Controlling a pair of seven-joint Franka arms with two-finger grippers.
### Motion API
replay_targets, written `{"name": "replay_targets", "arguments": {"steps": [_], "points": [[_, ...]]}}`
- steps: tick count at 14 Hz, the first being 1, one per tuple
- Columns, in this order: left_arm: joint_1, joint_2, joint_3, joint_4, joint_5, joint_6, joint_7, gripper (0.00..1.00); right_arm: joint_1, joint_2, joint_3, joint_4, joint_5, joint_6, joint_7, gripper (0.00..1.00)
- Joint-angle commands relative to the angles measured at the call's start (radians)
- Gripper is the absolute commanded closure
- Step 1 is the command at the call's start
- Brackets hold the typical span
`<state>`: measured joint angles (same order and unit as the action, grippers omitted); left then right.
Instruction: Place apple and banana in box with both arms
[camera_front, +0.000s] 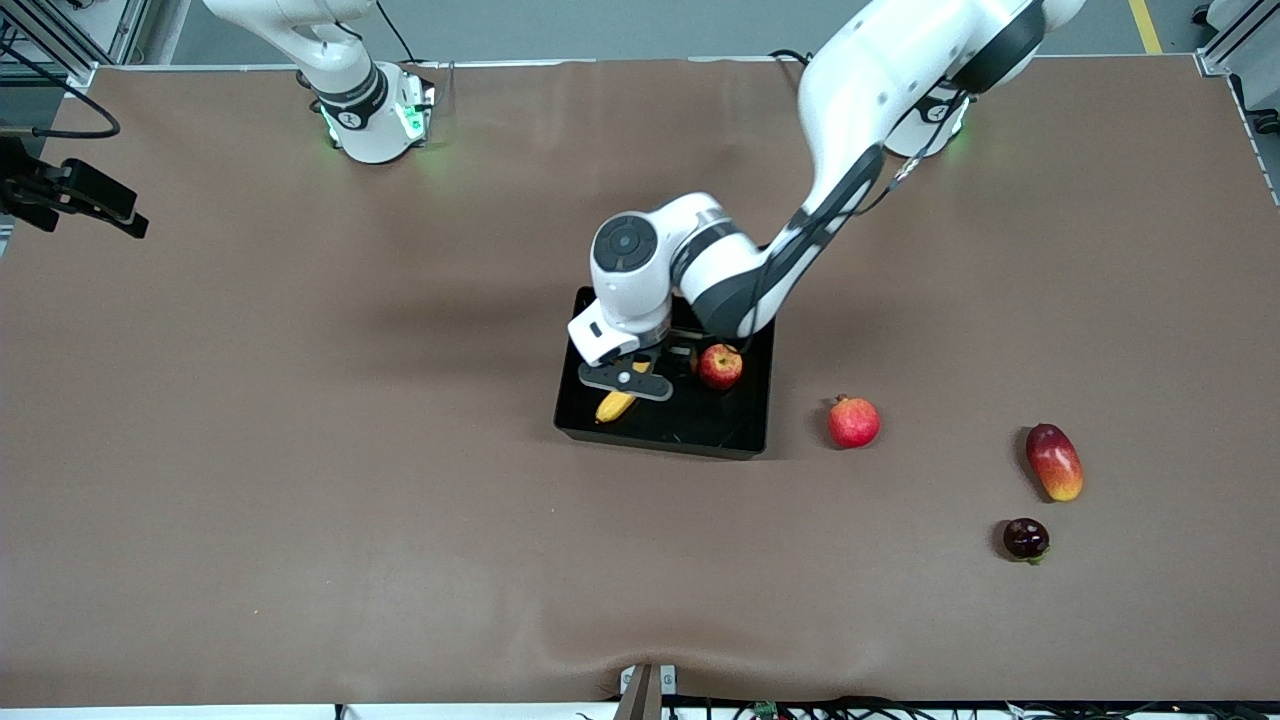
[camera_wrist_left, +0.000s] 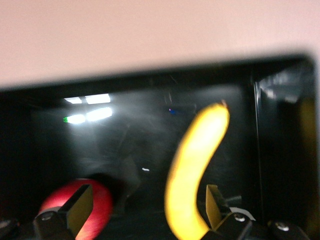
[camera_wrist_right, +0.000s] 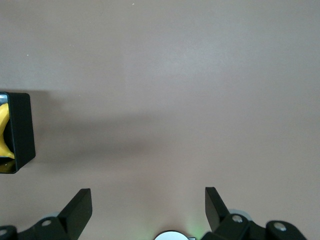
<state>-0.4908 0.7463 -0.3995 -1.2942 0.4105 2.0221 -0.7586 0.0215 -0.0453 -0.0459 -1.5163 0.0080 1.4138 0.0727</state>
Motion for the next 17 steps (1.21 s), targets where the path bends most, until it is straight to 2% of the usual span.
{"name": "replay_targets", "arguments": {"steps": [1, 5, 9, 15, 17], "points": [[0.113, -0.207, -0.002, -0.048, -0.111, -0.090, 0.078, 0.00, 0.003, -0.005, -0.002, 0.005, 0.006, -0.004, -0.004, 0.00], [0.309, -0.407, -0.002, -0.047, -0.160, -0.368, 0.177, 0.00, 0.002, -0.005, -0.002, 0.005, 0.006, -0.004, -0.004, 0.00], [0.455, -0.534, 0.002, -0.050, -0.167, -0.523, 0.298, 0.00, 0.002, -0.005, -0.002, 0.005, 0.006, -0.004, -0.004, 0.00], [0.652, -0.657, -0.001, -0.092, -0.272, -0.565, 0.512, 0.00, 0.002, -0.005, -0.002, 0.005, 0.006, -0.004, -0.004, 0.00], [0.640, -0.714, 0.049, -0.146, -0.295, -0.554, 0.521, 0.00, 0.002, -0.005, -0.002, 0.005, 0.006, -0.004, -0.005, 0.00]]}}
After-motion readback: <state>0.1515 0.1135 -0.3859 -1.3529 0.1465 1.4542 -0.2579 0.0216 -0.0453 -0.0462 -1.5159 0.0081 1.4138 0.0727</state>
